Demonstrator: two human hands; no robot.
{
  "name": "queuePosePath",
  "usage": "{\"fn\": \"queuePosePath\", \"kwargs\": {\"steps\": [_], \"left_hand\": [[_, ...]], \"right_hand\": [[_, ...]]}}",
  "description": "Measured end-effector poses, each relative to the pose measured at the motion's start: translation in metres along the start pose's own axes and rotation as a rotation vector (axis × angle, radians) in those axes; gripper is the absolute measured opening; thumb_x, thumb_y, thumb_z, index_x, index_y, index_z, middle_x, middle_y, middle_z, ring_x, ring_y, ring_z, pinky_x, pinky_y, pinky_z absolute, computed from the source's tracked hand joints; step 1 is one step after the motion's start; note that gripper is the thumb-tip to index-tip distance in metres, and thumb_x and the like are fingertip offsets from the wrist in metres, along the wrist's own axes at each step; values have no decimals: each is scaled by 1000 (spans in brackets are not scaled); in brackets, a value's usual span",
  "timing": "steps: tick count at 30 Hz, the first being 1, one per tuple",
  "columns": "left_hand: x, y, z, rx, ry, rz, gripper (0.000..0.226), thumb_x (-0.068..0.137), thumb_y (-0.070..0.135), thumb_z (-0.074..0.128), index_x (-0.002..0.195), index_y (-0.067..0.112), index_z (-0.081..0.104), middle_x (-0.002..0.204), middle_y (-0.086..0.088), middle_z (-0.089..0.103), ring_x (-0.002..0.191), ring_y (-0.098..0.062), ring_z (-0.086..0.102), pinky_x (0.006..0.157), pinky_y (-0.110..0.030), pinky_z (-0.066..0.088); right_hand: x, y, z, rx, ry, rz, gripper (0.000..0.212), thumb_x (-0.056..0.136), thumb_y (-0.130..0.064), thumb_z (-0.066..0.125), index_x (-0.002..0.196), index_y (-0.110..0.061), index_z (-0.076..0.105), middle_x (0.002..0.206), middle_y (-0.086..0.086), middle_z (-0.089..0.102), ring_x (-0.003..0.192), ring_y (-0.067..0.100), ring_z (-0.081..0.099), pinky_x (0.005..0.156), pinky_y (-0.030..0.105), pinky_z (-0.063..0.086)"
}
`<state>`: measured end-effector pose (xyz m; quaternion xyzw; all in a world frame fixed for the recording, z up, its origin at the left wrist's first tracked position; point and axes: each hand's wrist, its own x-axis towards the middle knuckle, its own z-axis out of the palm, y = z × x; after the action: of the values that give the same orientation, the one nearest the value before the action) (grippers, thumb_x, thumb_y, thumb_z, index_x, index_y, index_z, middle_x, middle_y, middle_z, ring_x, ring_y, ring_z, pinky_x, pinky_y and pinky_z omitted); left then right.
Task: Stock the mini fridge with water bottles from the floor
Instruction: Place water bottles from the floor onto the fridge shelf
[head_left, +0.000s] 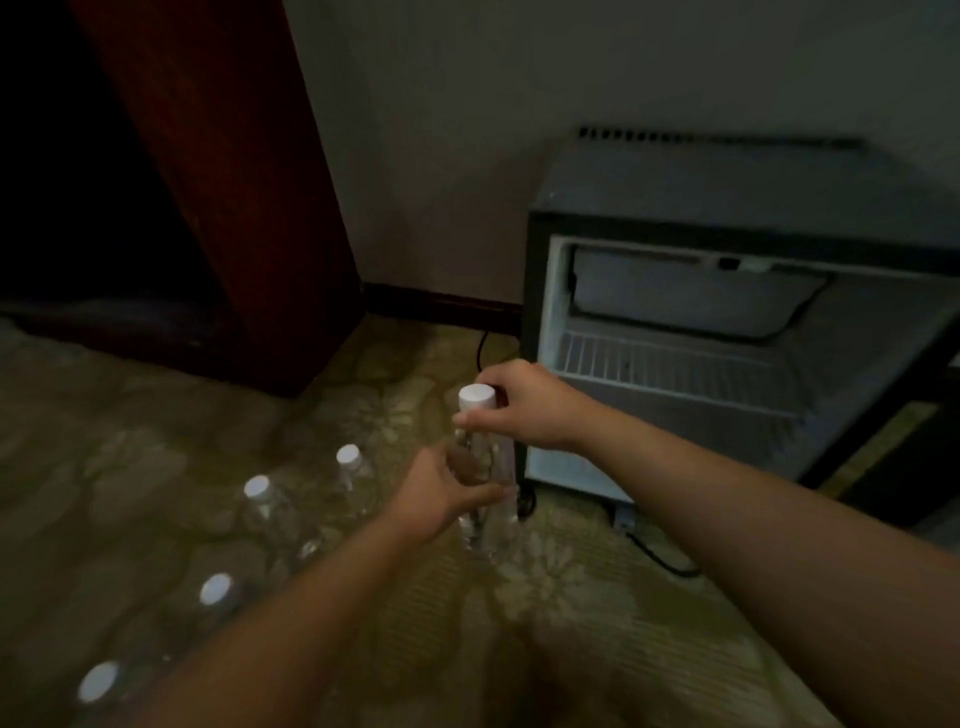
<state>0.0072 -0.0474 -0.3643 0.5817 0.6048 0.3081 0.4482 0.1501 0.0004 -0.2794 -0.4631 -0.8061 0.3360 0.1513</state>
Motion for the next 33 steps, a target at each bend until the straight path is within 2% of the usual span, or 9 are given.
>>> {"fn": "queuePosePath", "kwargs": {"steps": [6, 9, 15, 18, 21, 24, 27, 29, 33], "left_hand": [[-20, 110, 4, 16, -1, 157, 54, 56, 42, 83, 94, 9, 65, 94, -13, 72, 90, -26, 69, 82, -46, 56], [-25, 145, 14, 53, -14, 207, 30, 66, 30, 82, 85, 24, 60, 89, -4, 70, 85, -16, 67, 74, -30, 56], [-31, 182, 34, 190, -129, 242, 31, 67, 29, 82, 72, 32, 52, 66, 15, 56, 54, 13, 55, 47, -3, 38], [-24, 184, 47, 279, -203, 228, 30, 65, 37, 82, 76, 34, 54, 73, 17, 59, 67, 9, 57, 57, -7, 43], [-10, 177, 61, 291, -231, 197, 45, 62, 44, 81, 97, 28, 58, 84, 14, 61, 81, -1, 60, 68, -18, 48], [14, 164, 71, 263, -285, 172, 44, 66, 44, 79, 98, 27, 55, 79, 16, 56, 73, 1, 55, 58, -12, 43], [26, 160, 70, 249, -307, 133, 39, 70, 43, 76, 98, 31, 52, 84, 12, 58, 76, -2, 54, 58, -12, 43], [51, 147, 74, 255, -357, 91, 38, 74, 42, 74, 103, 29, 53, 92, 3, 61, 77, -8, 55, 62, -17, 45], [88, 113, 82, 269, -436, 11, 21, 85, 28, 66, 98, 28, 51, 85, 9, 55, 72, -6, 52, 65, -22, 47]], "right_hand": [[-60, -38, -72, 125, 332, -33, 18, 80, -31, 71, 82, -22, 56, 62, -11, 44, 56, 2, 42, 49, 13, 29], [-80, -33, -97, 184, 343, 12, 17, 81, -36, 70, 76, -23, 60, 68, -6, 53, 63, 6, 50, 59, 20, 38], [-112, -11, -110, 333, 356, 94, 25, 87, -41, 60, 93, -18, 62, 84, -1, 64, 80, 15, 62, 69, 31, 48], [-122, 6, -112, 300, 346, 172, 36, 87, -45, 58, 103, -13, 60, 97, 10, 67, 85, 24, 66, 65, 33, 54], [-123, 21, -117, 261, 293, 272, 36, 87, -49, 56, 106, -19, 58, 99, 6, 65, 74, 25, 67, 54, 30, 57], [-102, 35, -120, 166, 228, 333, 39, 86, -50, 57, 108, -18, 60, 91, 5, 64, 65, 19, 65, 53, 29, 57], [-87, 43, -119, 10, 265, 298, 39, 84, -53, 58, 100, -18, 61, 81, -1, 62, 69, 15, 61, 67, 34, 55], [-64, 62, -109, -128, 290, 317, 47, 82, -58, 57, 107, -19, 63, 92, 0, 64, 84, 18, 61, 77, 36, 51], [-30, 99, -80, -177, 286, 344, 48, 82, -58, 57, 111, -21, 62, 106, 3, 65, 100, 23, 60, 83, 36, 47]]}}
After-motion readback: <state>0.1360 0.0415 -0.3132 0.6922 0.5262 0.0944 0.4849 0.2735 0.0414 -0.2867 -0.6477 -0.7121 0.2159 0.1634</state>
